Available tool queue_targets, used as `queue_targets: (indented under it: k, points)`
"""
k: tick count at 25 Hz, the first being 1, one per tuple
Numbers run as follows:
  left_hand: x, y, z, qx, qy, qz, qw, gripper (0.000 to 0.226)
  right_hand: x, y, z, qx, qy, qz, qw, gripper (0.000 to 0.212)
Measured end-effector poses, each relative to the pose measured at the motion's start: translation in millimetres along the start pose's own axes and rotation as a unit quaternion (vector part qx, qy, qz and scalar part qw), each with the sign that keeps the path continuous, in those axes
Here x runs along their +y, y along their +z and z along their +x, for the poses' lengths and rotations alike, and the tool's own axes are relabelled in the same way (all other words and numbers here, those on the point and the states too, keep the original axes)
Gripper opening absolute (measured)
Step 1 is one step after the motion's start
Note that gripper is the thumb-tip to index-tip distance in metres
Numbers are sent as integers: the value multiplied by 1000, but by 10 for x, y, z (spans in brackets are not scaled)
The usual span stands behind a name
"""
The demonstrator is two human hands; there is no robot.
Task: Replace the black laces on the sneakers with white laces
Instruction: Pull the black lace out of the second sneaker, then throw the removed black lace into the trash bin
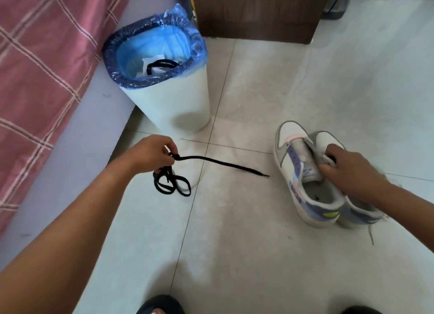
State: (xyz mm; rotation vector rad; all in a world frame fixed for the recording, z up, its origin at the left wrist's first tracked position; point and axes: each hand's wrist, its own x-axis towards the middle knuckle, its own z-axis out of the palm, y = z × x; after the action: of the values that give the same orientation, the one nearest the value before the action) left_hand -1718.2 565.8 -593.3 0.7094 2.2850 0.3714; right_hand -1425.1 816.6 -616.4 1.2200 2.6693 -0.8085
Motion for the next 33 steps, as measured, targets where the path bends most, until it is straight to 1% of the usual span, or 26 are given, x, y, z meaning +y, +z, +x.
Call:
queue_targets:
  k: [2,5,6,8,9,10,11,12,13,14,17,20,22,23,24,26,27,28,29,30,31,32,33]
  points:
    - [171,-288,-259,22,39,-15,999,19,-29,19,64,-8,-5,-16,1000,32]
    - [454,-615,-616,81,108,-146,980,20,-54,58,148,-7,-4,-21,1000,35]
    - [527,-657,-691,84,126,-156,976,20,-64,64,167,-2,-6,-21,1000,35]
    - [605,-670,-798,64,139,-100,983,21,-73,68,202,-2,-10,-23,1000,34]
    - [617,-684,-842,77,144,-81,983,21,-75,80,215,-6,-12,-27,1000,34]
    - [612,-729,-864,119,163,-96,975,19,-64,91,224,-11,-11,-31,999,33]
    - [600,-802,-882,175,190,-150,954,17,-41,105,234,-15,-8,-32,999,33]
    - [570,-884,-889,225,214,-212,926,15,-14,121,241,-16,-9,-32,999,32]
    - [562,-936,-908,252,225,-250,908,14,10,138,238,-15,-14,-35,999,30]
    - [555,-952,-923,261,221,-259,903,15,12,157,225,-18,-21,-39,999,27]
    - [611,-811,-918,217,209,-243,922,16,-18,194,208,-35,-34,-61,997,16]
    - [661,-773,-903,208,212,-242,924,25,-105,228,219,-31,-36,-61,997,17]
    - [701,-797,-881,206,211,-239,925,28,-122,265,264,-50,-11,-72,996,17]
    - [730,-803,-876,206,216,-238,924,27,-109,296,294,-79,5,-110,991,15]
    - [761,-812,-878,206,224,-239,922,25,-115,324,302,-112,16,-172,979,13]
    - [818,-854,-911,209,241,-253,913,25,-188,315,302,-160,33,-302,939,27]
    - [843,-890,-927,210,248,-262,909,26,-294,258,310,-148,23,-329,932,35]
    - [874,-923,-937,209,254,-270,905,27,-443,164,310,-128,-3,-310,942,43]
    - [911,-946,-939,204,263,-278,901,28,-627,50,316,-113,-46,-230,966,53]
    - [956,-957,-939,196,274,-287,897,27,-879,-96,301,-129,-96,-90,983,66]
    - [1007,-945,-938,181,285,-305,891,25,-1176,-230,252,-176,-143,77,971,80]
    - [1058,-926,-931,159,292,-331,883,22,-1486,-356,170,-229,-183,228,929,94]
    - [1104,-906,-922,130,294,-362,875,18,-1752,-412,102,-271,-223,324,879,102]
